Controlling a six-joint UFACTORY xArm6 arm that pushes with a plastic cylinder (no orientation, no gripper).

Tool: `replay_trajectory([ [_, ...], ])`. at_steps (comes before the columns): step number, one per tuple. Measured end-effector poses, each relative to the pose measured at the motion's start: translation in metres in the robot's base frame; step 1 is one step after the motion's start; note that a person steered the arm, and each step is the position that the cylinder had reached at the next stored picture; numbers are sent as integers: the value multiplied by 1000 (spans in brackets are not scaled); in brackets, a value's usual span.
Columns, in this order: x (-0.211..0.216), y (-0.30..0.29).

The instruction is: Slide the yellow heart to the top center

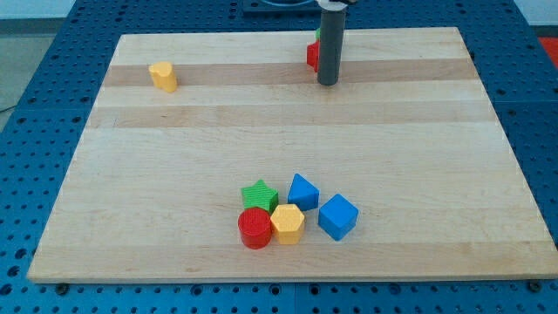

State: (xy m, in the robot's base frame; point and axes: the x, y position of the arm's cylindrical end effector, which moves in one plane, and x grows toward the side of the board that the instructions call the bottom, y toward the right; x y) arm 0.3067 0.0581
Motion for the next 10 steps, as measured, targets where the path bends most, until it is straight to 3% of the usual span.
replay_trajectory([
  [2, -31, -36],
  [3, -4, -27],
  [4, 63, -72],
  [5, 101, -170],
  [6, 96, -272],
  [7, 60, -326],
  [8, 7, -305],
  [9, -44, -224],
  [10, -49, -229],
])
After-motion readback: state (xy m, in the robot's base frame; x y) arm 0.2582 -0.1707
